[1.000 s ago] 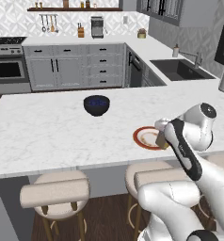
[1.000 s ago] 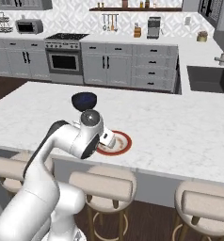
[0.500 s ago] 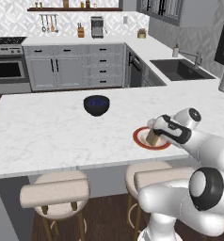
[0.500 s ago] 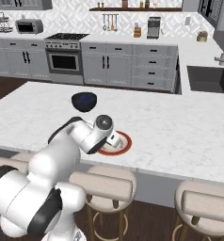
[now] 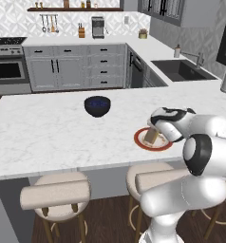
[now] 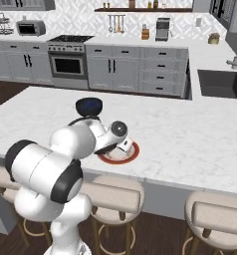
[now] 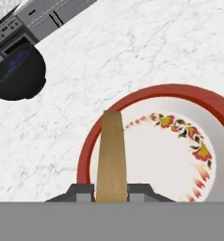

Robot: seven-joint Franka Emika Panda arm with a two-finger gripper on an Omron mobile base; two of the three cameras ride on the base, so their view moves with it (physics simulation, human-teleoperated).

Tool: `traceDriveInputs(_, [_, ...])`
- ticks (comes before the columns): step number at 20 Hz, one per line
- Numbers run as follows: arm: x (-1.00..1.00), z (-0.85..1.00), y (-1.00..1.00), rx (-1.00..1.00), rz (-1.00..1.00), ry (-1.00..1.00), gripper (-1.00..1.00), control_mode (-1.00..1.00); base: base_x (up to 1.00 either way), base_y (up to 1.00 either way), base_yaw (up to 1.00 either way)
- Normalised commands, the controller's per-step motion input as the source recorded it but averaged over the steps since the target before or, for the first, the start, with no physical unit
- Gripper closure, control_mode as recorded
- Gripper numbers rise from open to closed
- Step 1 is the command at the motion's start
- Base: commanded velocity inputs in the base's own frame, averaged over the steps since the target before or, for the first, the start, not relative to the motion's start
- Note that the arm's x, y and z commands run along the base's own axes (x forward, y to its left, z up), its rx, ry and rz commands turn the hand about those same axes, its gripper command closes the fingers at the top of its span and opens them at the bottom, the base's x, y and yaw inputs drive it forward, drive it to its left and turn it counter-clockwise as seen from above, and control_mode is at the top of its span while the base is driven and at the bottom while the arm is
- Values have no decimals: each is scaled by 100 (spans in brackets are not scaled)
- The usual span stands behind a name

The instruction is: Start the toaster. Once the lever pops up, take the bread to the plate on the dining counter.

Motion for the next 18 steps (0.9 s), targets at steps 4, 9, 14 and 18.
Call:
traceDriveInputs(4, [14, -21, -2, 0, 3, 0, 100, -100, 0, 0, 0])
traceDriveInputs(9, [1, -13, 0, 0, 0, 0, 100, -100, 0, 0, 0])
traceDriveInputs(14, [-6, -4, -5, 0, -4, 0, -100, -100, 0, 0, 0])
traceDriveInputs(18, [-1, 0, -17, 0, -9, 0, -100, -100, 0, 0, 0])
